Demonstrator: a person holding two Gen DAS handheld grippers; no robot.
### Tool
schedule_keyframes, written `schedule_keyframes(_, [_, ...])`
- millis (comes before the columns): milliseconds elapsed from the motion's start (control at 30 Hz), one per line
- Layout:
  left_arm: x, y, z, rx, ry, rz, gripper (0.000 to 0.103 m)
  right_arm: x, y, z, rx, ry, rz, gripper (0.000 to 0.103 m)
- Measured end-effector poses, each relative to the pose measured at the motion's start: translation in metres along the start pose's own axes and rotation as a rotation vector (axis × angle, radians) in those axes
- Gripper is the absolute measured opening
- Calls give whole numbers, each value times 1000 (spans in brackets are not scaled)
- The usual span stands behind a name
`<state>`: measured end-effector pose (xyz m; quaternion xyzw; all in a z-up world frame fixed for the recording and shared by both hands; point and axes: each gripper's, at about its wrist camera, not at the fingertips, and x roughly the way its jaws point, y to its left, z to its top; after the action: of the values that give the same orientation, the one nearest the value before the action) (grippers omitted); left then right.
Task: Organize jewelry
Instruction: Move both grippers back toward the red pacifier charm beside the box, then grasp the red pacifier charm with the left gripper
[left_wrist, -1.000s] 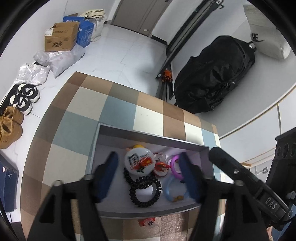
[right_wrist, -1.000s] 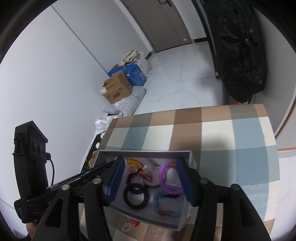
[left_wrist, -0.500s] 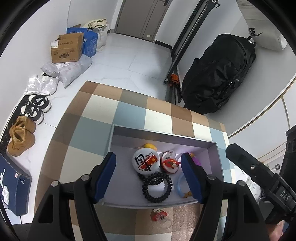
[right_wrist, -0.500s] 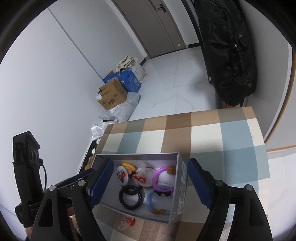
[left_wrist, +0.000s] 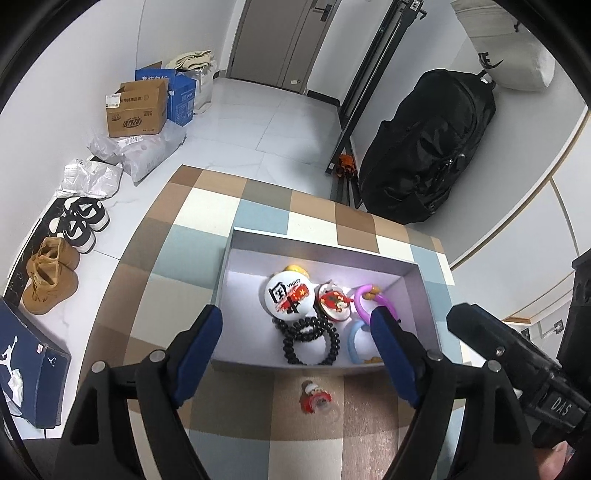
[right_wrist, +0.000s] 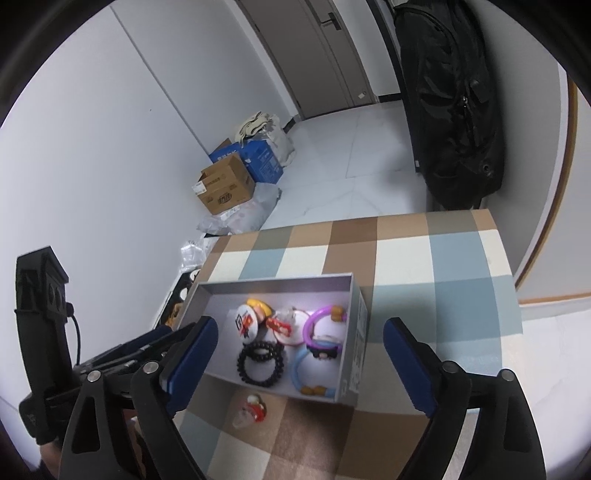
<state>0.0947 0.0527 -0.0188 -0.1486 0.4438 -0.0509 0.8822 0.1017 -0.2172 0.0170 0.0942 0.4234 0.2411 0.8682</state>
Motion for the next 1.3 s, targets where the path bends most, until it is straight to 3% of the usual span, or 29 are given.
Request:
schedule_keyframes(233, [-7,-1,-13,15,-22,0,79,-8,-1,-14,-26,3,-19,99])
schedule_keyframes(567, [0,-5,-39,51,40,-41,79,-19,-4,-29,-30,9,-35,103])
schedule_keyframes(767, [9,-11,-53,89,78,-20,79,-21,-9,-39,-30,41,-69,103])
schedule_keyframes(967, [11,-21,-59,156,51,36,79,-21,-21,-45,11,73,-87,103])
schedule_keyframes(1100, [15,-17,-60,121,55,47,79,-23,-26,-46,19,75,-99,103])
schedule_keyframes(1300, [23,-16,-59,85,87,19,59,-24,-26,-49,5,81,-113,103])
